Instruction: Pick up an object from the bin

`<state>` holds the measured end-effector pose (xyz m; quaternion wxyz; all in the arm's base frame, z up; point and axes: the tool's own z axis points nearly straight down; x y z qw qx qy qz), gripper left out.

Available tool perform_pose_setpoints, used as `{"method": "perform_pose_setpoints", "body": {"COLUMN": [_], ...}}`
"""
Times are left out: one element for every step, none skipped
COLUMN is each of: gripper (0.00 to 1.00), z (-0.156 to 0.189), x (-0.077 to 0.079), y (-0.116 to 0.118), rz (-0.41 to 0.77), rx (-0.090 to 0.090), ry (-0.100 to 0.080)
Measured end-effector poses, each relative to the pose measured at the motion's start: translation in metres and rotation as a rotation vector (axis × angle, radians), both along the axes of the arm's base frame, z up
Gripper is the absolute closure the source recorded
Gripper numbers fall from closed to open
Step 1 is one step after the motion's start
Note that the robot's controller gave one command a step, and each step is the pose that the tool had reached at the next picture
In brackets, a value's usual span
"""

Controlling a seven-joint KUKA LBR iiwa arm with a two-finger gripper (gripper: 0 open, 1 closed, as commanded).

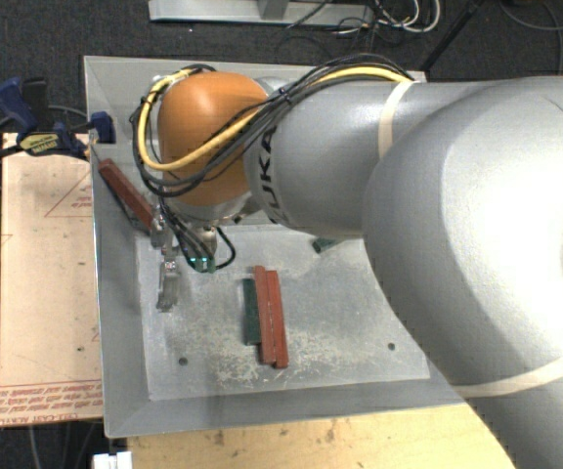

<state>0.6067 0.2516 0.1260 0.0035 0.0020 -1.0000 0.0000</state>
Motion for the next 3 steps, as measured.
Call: {"method": "perform_pose_setpoints", "body": {"gripper": [0.0, 0.0, 0.0], "z": [-0.048, -0.056, -0.047], "x": [0.045, 0.011, -0.083], "y": [-0.051, -0.156, -0.222], "rz": [0.001, -0.071, 0.216], "rx": [-0.001, -0.002, 0.0], "ry": [-0.009, -0.006, -0.005]}}
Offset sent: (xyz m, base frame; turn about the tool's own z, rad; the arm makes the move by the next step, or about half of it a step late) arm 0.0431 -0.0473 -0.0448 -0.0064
